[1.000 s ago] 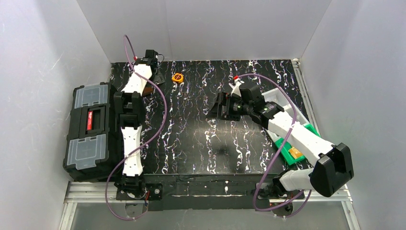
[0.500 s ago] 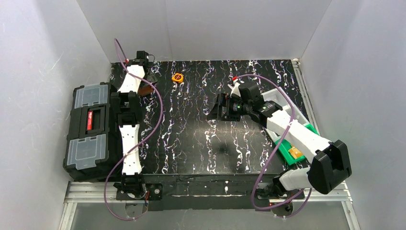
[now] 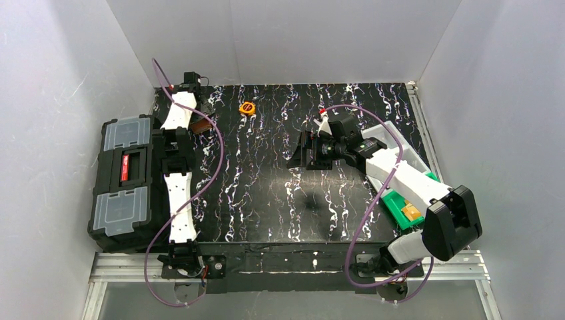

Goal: Take the credit cards out of the card holder
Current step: Move the card holder to the center of the board.

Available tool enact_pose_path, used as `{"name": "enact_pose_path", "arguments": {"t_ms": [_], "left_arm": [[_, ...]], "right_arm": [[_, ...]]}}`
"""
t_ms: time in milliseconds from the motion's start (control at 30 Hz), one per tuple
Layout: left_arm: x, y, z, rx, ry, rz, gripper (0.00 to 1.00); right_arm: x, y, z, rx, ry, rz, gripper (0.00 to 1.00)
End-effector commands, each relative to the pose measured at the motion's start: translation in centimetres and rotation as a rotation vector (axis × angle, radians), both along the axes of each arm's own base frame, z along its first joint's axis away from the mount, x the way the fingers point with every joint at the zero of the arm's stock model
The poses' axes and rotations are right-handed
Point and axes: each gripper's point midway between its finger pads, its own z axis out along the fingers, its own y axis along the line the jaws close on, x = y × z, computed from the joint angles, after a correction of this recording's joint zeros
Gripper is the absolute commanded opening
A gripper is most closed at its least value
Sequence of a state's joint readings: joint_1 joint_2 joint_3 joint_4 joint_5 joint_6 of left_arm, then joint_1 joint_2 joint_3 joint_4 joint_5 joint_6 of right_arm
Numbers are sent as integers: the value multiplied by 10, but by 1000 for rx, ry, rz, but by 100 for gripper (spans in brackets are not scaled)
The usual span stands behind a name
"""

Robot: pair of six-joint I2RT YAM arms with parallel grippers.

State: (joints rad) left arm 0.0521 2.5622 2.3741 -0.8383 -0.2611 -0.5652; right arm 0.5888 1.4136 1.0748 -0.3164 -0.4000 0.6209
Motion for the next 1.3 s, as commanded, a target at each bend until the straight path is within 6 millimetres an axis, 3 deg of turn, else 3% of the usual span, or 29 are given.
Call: {"name": "enact_pose_path", "arguments": {"t_ms": [0, 133, 233, 267, 367, 633, 833, 933, 1067, 1200, 1267], "left_arm": [[-22, -11, -19, -78, 79, 11, 77], [-39, -27, -17, -99, 102, -12, 60], [-60, -42, -15, -122, 127, -32, 58], [-67, -62, -12, -124, 131, -72, 57], [-95, -93, 4, -127, 132, -140, 58], [-223, -185, 17, -187, 167, -292, 62], [-306, -235, 23, -196, 176, -392, 66], [-330, -249, 32, -188, 159, -458, 78], [-340, -256, 54, -169, 134, -557, 97], [-337, -243, 74, -98, 117, -626, 98], [-336, -229, 82, -25, 103, -639, 89]], "right_arm": [[8, 5, 16, 28, -42, 26, 100], [7, 5, 14, 26, -34, 31, 100], [6, 2, 12, 20, -33, 26, 100], [5, 1, 10, 18, -32, 22, 100], [1, -4, 3, 13, -23, 8, 100], [-9, -28, -22, -24, 25, -66, 100], [-23, -42, -43, -52, 77, -108, 100], [-28, -48, -48, -57, 81, -131, 100], [-35, -50, -57, -59, 105, -136, 100], [-39, -51, -64, -62, 126, -136, 100], [-39, -52, -66, -66, 135, -145, 100]]}}
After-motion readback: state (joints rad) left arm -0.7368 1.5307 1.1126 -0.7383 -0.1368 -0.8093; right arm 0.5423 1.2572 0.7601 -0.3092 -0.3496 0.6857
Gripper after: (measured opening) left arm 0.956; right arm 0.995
